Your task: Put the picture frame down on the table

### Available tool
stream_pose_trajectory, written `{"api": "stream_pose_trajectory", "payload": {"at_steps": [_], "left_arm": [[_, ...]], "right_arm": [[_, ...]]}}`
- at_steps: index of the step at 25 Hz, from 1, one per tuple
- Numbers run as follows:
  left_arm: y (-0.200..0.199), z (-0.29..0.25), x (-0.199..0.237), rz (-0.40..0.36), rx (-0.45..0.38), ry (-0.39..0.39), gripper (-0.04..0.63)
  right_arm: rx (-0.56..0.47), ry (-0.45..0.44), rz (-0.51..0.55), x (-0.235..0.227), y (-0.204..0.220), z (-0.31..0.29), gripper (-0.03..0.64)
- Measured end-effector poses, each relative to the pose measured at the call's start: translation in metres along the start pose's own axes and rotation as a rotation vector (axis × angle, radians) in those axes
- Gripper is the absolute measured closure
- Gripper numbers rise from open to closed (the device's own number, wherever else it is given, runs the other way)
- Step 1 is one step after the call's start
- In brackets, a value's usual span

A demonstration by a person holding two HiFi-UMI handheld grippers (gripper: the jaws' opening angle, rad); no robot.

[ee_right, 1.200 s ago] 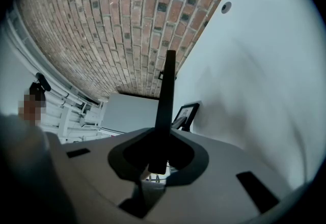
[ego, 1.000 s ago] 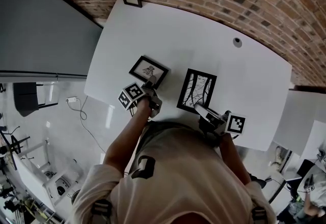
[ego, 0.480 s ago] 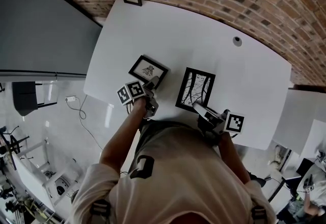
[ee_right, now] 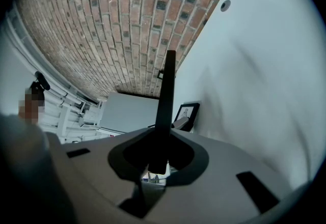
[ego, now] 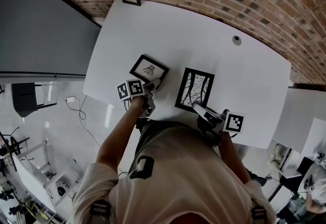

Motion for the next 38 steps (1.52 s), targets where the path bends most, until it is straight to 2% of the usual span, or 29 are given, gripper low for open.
{"api": "stream_pose_trajectory", "payload": {"at_steps": [4, 7, 18, 23, 27, 32, 38], "left_arm": [[0.001, -0.006, -0.005, 0.091, 0.012, 0.063, 0.434], [0.002, -0.011, -0.011, 0.094, 0.018, 0.091, 0.434], [-0.007, -0.018, -0.011, -0.037, 0.174, 0.082, 0.434], [-0.008, -0.023, -0.012, -0.081, 0.245, 0.108, 0.432], [-0.01, -0.026, -0.014, -0.184, 0.32, 0.122, 0.417], [-0.014, -0.021, -0.011, -0.281, 0.348, 0.113, 0.408], [-0.013, -0.024, -0.011, -0.277, 0.412, 0.113, 0.408]], "right_arm": [[-0.006, 0.005, -0.003, -0.001, 0.002, 0.0, 0.577], [-0.015, 0.009, -0.009, -0.001, 0.005, 0.0, 0.577], [-0.031, 0.013, -0.004, 0.0, 0.011, 0.005, 0.577], [-0.048, 0.018, -0.012, 0.0, 0.018, 0.007, 0.577], [-0.052, 0.013, -0.008, 0.001, 0.02, 0.007, 0.577], [-0.06, 0.02, -0.011, 0.001, 0.024, 0.007, 0.577], [-0.058, 0.008, -0.016, 0.002, 0.031, 0.001, 0.577]]}}
Point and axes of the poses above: the fingertips, and each gripper's own axes: z backward along the fingers, x to its left, y out of its underside, the point moved 8 cm from there along z, backward along the fingers, and after that the axes turned 8 degrees about -y, right-handed, at the moved point
